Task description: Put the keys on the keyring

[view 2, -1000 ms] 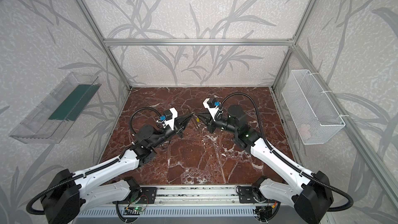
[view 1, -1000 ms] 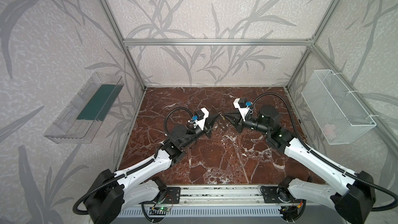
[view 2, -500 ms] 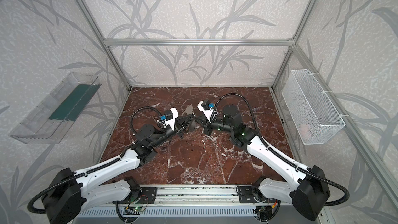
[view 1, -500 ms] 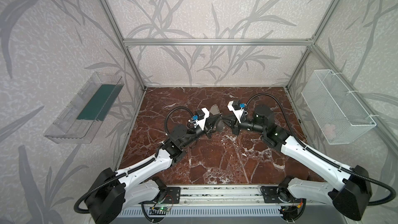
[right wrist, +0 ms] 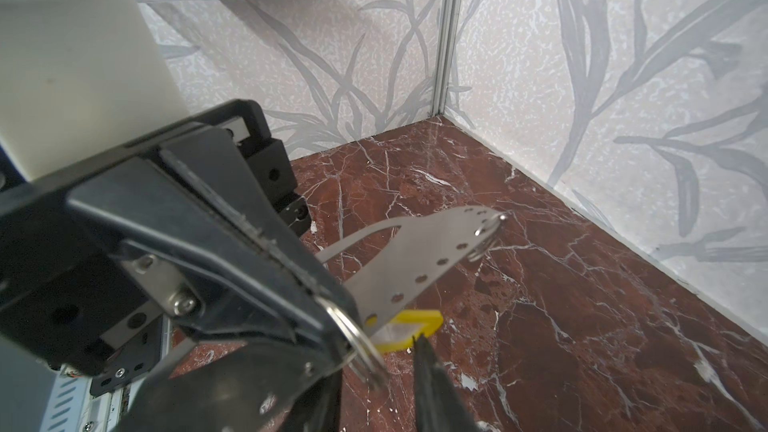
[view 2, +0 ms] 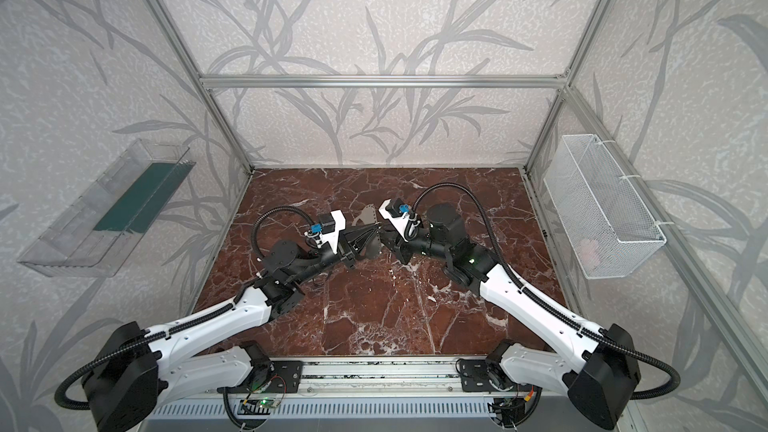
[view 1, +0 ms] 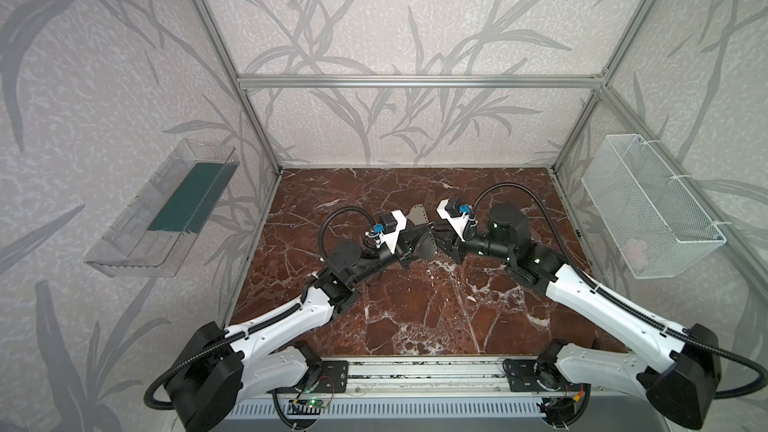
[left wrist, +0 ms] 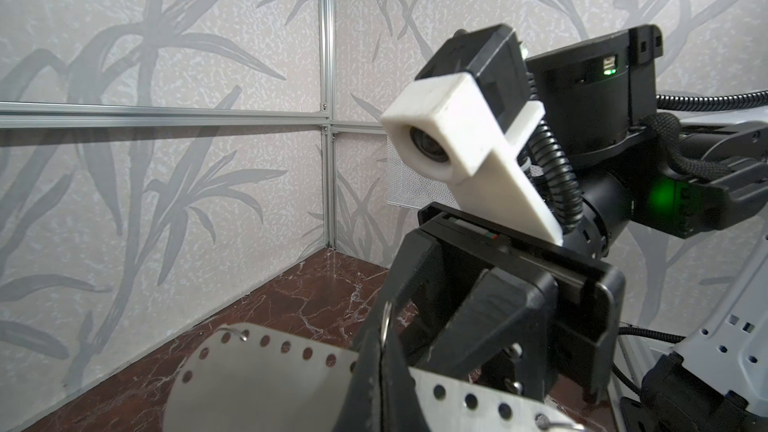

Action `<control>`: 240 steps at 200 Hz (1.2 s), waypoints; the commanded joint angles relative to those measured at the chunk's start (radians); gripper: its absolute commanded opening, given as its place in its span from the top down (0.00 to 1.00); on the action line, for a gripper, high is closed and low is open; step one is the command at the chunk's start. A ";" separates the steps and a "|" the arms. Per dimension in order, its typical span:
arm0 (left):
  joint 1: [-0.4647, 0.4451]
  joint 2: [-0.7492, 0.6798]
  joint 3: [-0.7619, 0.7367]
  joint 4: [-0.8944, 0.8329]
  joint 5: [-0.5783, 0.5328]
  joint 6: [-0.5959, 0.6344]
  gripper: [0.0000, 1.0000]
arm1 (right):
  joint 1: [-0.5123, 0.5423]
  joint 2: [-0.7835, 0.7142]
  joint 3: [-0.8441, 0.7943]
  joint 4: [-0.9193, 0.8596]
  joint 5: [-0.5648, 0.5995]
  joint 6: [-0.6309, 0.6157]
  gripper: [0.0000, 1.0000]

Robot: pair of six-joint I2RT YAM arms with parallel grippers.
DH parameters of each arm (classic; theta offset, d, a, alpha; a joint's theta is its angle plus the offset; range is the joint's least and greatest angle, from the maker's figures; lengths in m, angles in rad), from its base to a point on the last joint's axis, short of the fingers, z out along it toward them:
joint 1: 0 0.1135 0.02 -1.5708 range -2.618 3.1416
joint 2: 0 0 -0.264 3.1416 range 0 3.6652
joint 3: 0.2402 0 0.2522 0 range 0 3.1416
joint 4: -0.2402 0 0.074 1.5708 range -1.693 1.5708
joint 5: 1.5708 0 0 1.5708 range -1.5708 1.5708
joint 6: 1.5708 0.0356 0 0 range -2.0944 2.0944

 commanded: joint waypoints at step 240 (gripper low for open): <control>-0.001 -0.010 0.016 0.042 0.107 -0.051 1.00 | -0.004 -0.071 0.012 0.003 -0.056 -0.041 0.86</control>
